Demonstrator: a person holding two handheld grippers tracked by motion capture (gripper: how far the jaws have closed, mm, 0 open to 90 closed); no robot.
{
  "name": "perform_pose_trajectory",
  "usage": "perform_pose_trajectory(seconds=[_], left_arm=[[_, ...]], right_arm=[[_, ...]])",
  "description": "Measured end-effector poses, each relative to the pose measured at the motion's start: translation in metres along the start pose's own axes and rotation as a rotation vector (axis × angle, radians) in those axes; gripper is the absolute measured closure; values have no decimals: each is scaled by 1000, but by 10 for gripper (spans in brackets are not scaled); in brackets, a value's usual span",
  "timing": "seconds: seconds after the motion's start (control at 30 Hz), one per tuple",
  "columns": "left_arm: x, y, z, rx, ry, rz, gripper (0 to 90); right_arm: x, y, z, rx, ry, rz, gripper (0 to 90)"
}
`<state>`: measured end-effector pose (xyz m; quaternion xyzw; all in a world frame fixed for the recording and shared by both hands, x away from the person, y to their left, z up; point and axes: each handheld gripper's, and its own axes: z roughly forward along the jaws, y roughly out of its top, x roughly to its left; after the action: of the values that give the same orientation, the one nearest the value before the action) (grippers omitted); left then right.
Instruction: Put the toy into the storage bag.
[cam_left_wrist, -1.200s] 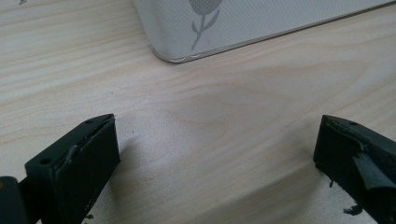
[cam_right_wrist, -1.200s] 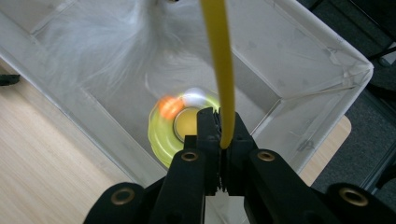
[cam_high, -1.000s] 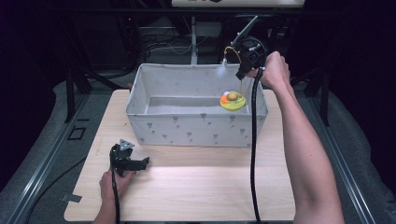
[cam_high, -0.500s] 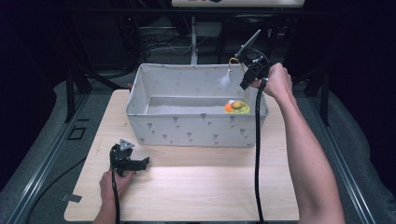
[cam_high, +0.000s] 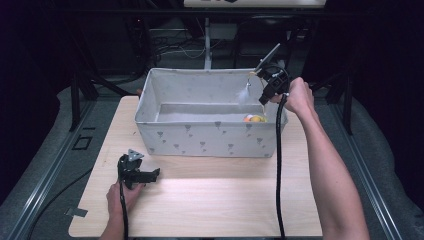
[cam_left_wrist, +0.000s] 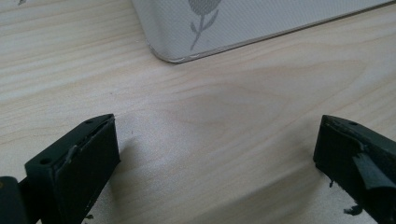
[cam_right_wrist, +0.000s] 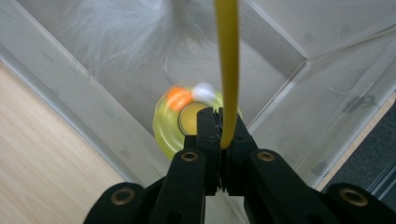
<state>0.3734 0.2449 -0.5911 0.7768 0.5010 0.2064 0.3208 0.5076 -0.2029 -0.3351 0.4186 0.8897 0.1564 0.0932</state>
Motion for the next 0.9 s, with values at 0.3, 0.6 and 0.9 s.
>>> perform_pose_trajectory(seconds=[0.3, 0.6, 0.9], left_arm=[[0, 0, 0, 0, -1, 1, 1], [0, 0, 0, 2, -3, 0, 1], [0, 0, 1, -7, 3, 0, 1]], right_arm=[[-2, -9, 13, 28, 10, 6, 883], [-8, -21, 25, 58, 19, 16, 884], [-9, -26, 37, 105, 31, 7, 884]])
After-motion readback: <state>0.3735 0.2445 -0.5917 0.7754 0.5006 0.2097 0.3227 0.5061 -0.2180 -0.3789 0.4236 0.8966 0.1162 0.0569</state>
